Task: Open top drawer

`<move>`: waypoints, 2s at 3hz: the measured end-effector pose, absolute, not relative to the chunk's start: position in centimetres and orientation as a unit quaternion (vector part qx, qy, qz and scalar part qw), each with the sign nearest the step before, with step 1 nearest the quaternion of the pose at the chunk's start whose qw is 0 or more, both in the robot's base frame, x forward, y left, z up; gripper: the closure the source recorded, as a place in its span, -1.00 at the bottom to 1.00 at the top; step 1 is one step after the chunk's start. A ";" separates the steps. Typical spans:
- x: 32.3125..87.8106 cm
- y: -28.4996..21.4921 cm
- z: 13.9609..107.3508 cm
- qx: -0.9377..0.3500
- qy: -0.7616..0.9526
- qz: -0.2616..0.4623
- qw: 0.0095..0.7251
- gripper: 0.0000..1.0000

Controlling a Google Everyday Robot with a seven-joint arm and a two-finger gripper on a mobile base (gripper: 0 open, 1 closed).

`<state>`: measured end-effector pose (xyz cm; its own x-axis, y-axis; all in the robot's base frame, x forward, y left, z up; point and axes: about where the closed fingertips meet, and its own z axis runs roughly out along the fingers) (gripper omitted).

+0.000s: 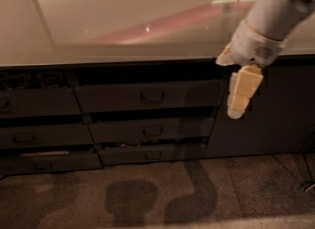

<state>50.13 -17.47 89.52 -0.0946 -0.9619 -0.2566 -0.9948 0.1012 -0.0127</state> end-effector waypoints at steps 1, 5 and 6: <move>50.0 -17.0 89.2 -0.683 0.722 0.077 0.076 -1.00; 46.8 -15.6 89.3 -0.763 0.626 -0.087 0.135 -1.00; 47.6 -15.1 89.1 -0.763 0.620 -0.100 0.154 -1.00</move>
Offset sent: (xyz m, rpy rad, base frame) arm -0.0020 0.0055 -0.0033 -0.0465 0.0247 0.0530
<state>47.62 -15.13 89.11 0.2112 -0.9767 -0.0390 -0.9150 -0.1835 -0.3593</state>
